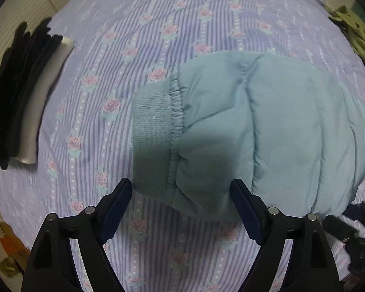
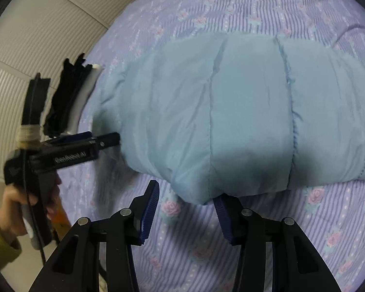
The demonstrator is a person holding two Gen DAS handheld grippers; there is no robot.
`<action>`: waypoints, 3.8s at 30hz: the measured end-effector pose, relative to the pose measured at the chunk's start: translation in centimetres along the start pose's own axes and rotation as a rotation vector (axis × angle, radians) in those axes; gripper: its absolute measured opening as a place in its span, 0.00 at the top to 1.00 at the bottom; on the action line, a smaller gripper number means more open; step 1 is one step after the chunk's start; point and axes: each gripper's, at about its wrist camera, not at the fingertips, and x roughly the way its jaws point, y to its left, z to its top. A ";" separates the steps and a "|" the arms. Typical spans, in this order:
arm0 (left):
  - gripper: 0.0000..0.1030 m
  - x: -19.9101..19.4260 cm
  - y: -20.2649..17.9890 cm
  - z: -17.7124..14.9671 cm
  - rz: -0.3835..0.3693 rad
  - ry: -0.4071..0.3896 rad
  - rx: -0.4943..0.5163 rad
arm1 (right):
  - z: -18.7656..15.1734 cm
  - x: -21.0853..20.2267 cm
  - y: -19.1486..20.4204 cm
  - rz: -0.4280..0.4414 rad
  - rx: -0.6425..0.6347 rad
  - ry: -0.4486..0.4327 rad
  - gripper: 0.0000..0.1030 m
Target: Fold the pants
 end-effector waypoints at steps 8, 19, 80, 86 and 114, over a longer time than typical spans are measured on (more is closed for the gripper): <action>0.19 0.2 -0.4 -0.2 0.061 -0.013 0.053 | -0.2 1.4 -0.7 -0.022 0.076 0.040 0.82; 0.21 -3.4 2.9 -1.5 0.075 -0.091 -0.060 | -1.2 1.9 1.5 -0.187 0.110 0.072 0.64; 0.38 -14.9 -10.5 2.3 -0.219 -0.401 0.277 | -0.1 -15.9 -4.4 -0.521 0.208 -0.374 0.18; 0.55 -12.3 -18.3 1.9 -0.335 -0.323 0.346 | -1.7 -18.8 -12.1 -0.498 0.367 -0.407 0.18; 0.97 1.1 -25.8 2.4 -0.144 -0.087 0.431 | -0.2 -7.9 -22.3 -0.124 0.525 -0.265 0.18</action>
